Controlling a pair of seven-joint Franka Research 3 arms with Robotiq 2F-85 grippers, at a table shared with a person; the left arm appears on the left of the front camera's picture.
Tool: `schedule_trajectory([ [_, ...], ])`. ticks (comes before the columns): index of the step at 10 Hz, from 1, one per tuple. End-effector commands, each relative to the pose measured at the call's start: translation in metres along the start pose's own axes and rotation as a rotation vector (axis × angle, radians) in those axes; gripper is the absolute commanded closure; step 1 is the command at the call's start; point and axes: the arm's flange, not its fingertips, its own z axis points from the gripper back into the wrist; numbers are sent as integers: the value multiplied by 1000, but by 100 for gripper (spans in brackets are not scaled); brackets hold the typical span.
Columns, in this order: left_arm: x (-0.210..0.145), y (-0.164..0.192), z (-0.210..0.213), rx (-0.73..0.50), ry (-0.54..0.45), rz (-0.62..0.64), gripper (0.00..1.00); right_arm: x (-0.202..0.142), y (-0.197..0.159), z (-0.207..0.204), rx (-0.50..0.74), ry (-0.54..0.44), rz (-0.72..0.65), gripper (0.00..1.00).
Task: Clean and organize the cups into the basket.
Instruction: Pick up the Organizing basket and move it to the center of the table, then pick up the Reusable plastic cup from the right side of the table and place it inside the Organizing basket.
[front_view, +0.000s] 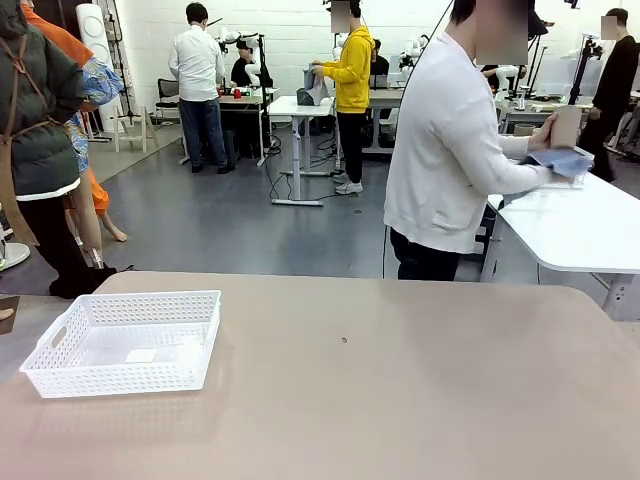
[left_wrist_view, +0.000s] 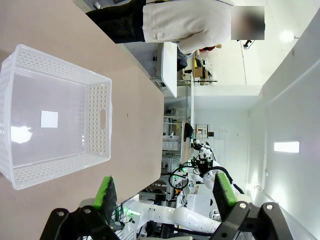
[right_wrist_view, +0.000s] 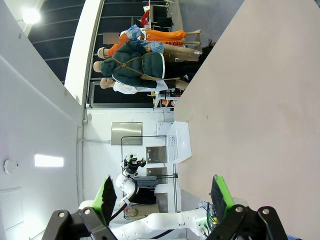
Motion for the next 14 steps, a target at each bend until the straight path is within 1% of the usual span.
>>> schedule_trajectory([
  [1, 1, 0, 1, -16, 4, -13, 0, 1, 0, 1, 4, -6, 3, 0],
  [14, 1, 0, 1, -16, 4, -13, 0, 1, 0, 1, 4, -6, 3, 0],
])
